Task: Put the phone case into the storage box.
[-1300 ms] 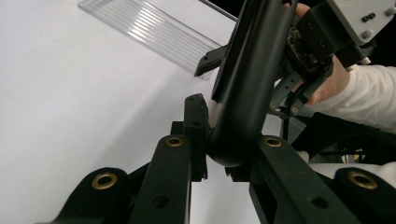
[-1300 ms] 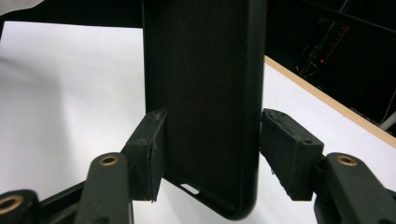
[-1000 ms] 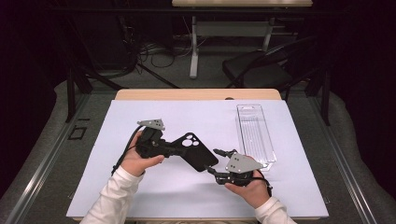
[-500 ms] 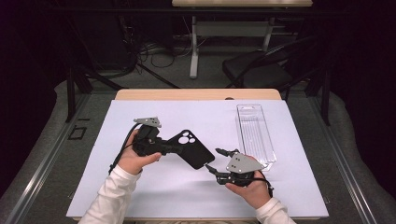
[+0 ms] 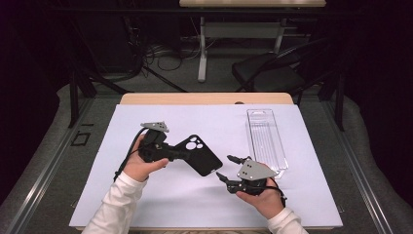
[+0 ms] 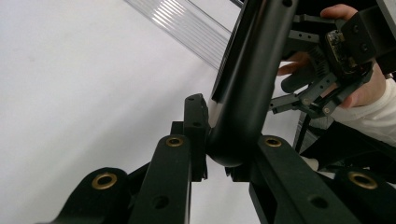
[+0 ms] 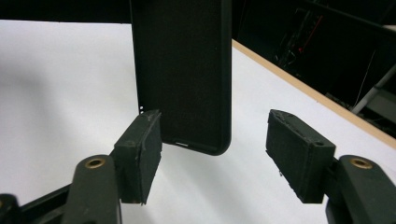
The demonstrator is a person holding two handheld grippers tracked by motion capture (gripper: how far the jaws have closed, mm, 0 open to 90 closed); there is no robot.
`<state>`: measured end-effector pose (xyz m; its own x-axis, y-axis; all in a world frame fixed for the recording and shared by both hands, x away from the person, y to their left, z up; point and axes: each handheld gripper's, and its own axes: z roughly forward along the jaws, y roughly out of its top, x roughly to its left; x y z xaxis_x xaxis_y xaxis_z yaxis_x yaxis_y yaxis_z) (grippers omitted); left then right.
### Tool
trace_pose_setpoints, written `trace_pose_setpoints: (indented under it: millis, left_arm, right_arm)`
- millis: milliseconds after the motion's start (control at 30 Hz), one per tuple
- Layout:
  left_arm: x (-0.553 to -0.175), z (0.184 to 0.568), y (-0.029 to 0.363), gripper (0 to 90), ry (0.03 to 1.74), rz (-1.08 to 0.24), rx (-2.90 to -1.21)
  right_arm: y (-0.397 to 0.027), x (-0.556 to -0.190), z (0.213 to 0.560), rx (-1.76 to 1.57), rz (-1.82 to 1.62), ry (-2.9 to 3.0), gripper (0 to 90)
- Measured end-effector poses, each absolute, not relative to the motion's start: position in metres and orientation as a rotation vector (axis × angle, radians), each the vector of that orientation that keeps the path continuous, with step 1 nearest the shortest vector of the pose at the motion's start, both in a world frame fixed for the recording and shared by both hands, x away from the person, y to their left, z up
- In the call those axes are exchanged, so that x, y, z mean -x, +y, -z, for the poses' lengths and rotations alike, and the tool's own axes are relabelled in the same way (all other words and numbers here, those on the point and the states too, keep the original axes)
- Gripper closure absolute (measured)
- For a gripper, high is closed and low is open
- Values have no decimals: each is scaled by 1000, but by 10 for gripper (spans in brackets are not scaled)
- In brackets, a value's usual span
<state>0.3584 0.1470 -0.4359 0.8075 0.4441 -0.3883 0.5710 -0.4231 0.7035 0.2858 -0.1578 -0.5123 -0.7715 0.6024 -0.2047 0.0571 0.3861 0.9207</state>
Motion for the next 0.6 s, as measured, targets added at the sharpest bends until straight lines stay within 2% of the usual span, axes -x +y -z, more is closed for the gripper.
trace_pose_setpoints:
  millis: [600]
  left_arm:
    - [-359,439,146,815,785,185,-2116]
  right_arm:
    - [-155,-286,514,-566,-1364,2167,319]
